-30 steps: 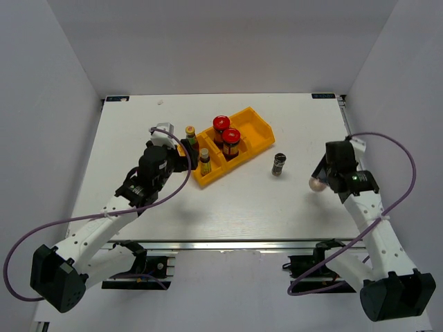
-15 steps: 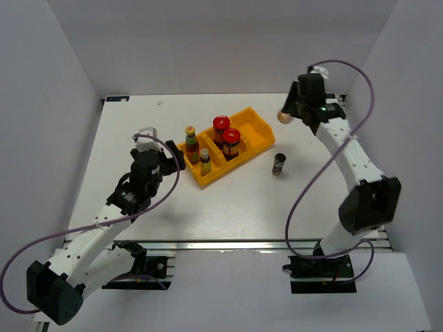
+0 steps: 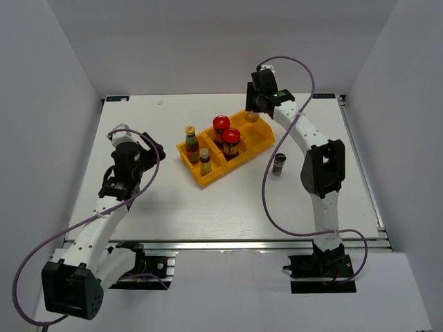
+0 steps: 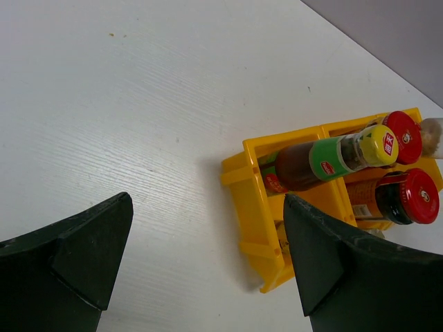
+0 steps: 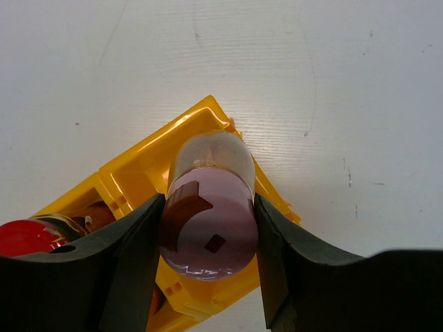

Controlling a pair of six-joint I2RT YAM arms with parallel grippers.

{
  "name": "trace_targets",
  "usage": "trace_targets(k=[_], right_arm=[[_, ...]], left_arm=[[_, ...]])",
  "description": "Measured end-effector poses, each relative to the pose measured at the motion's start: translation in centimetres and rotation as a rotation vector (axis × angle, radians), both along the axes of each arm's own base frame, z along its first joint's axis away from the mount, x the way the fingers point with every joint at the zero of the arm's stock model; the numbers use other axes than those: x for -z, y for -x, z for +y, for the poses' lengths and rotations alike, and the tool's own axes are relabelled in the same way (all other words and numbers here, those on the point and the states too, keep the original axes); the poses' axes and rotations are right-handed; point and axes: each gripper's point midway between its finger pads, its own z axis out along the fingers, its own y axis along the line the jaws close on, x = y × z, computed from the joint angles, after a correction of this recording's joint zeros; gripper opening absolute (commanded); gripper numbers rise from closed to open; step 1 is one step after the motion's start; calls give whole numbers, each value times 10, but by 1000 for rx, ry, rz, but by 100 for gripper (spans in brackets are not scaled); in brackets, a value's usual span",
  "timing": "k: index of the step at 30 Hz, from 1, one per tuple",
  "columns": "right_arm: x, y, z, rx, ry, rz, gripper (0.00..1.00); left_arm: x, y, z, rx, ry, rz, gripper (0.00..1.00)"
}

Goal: Organize the condiment bottles

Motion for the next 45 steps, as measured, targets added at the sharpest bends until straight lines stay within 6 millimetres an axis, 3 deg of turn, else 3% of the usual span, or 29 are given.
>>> trace_targets(k=[3,12,21,33,34,35,45], right_arm=[[10,2,5,-18,12,21,6],[16,7,22,-56,14,26,8],[65,9,31,-76,45,113,14],[72,9,31,-79,50,123,58],[72,9,31,-82,51,124,69],[72,9,32,-82,49,125,89],[48,7,32,-118,65,88,89]], left_arm=[[0,0,-2,9,14,1,98],[2,-1,-2,10,17,6,98],[7,-2,-2,11,12,22,98],[13,-4,-4,19,9,34,98],[13,-4,-4,19,9,34,98],[13,-4,-4,19,8,34,98],[8,-2,-3,23,14,18,98]])
